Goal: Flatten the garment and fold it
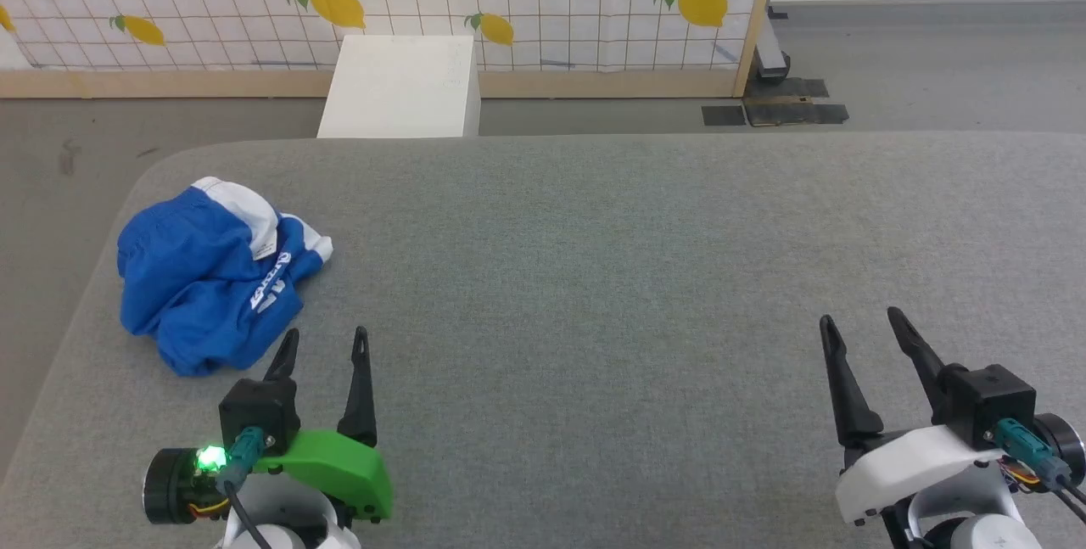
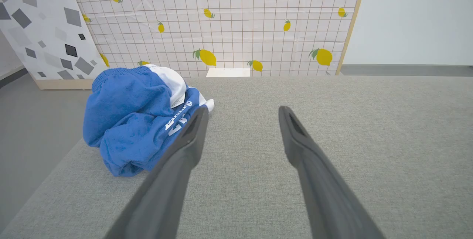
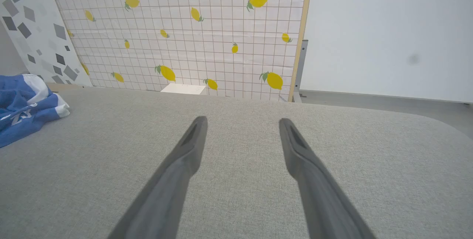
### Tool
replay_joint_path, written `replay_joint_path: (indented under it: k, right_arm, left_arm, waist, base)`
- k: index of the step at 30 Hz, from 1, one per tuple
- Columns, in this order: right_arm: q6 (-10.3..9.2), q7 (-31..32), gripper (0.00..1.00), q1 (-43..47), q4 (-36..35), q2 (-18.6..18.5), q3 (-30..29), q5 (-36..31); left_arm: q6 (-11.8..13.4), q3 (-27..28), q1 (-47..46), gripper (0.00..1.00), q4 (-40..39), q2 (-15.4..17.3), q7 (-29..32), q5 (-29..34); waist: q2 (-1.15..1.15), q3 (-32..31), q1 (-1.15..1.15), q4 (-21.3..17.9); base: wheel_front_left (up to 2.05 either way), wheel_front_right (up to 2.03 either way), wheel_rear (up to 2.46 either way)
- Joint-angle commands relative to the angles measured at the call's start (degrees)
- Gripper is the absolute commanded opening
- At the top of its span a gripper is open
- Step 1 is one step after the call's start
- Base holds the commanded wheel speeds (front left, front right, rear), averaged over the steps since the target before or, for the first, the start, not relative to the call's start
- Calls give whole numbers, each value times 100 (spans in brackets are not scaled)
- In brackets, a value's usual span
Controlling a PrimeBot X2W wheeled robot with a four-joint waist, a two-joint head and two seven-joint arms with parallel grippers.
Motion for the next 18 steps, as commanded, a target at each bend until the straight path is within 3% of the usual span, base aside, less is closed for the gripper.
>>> replay_joint_path:
  k: [1,18]
  right_arm:
    - [-2,-68,100,43,26,5,-23,63]
    - [-4,-270,100,67,121,7,-118,212]
  left_arm:
    - [-27,-15,-41,100,28,-5,-52,-91]
    - [-33,-78,-72,100,175,-8,-252,-239]
  waist:
    - [0,1,0,-1]
    - [0,35,0,0]
  base:
    - [0,0,0]
    - [0,0,0]
